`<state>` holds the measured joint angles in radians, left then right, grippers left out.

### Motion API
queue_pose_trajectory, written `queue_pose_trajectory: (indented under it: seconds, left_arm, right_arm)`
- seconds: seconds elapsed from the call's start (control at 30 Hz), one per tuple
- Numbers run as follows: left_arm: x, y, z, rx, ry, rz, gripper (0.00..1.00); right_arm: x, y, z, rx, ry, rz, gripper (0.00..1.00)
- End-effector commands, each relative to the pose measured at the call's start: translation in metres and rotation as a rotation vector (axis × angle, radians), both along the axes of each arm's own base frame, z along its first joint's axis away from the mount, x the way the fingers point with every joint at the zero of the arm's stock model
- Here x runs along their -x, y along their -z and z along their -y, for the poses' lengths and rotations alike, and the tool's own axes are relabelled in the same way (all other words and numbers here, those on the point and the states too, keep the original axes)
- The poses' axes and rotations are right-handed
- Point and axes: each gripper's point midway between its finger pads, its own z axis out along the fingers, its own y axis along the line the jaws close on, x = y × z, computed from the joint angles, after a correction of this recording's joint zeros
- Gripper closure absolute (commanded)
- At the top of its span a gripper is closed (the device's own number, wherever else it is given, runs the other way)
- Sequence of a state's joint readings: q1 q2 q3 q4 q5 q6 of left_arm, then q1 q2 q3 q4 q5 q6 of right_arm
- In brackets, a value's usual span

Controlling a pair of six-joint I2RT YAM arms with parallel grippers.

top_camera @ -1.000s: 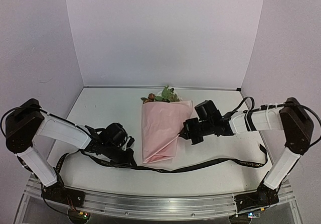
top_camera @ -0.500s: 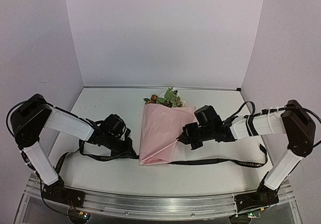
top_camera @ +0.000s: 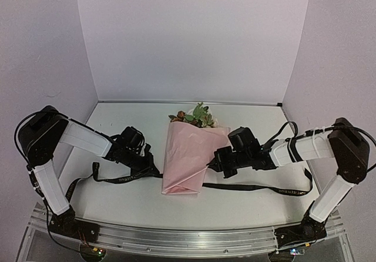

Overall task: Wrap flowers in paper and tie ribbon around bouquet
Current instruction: Place the folded bouquet on the ribbon.

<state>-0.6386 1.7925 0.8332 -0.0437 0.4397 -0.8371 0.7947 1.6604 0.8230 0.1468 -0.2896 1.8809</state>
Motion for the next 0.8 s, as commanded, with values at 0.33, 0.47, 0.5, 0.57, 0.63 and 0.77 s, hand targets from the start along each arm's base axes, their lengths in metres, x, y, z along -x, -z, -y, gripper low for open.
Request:
queue_pose_trajectory:
  seconds: [0.33,0.47,0.5,0.57,0.63,0.77]
  left_arm:
    - [-0.014,0.047,-0.031,-0.116,-0.082,-0.122,0.94]
    - [-0.016,0.04,-0.031,-0.115,-0.075,-0.104,0.91]
    - [-0.016,0.038,-0.031,-0.117,-0.074,-0.102,0.89]
    - [-0.016,0.034,-0.032,-0.119,-0.069,-0.088,0.87]
    - [-0.018,0.029,-0.034,-0.123,-0.065,-0.067,0.85]
    - [-0.02,0.019,-0.036,-0.136,-0.05,-0.034,0.83]
  right_arm:
    - [0.029,0.01,-0.005,0.007,-0.12,0.018,1.0]
    - [0.037,0.022,0.002,0.045,-0.165,0.032,0.9]
    - [0.037,0.023,0.001,0.051,-0.182,0.041,0.86]
    - [0.039,0.027,-0.001,0.062,-0.224,0.055,0.74]
    - [0.04,0.029,-0.002,0.074,-0.259,0.075,0.63]
    - [0.045,0.027,0.006,0.118,-0.318,0.116,0.46]
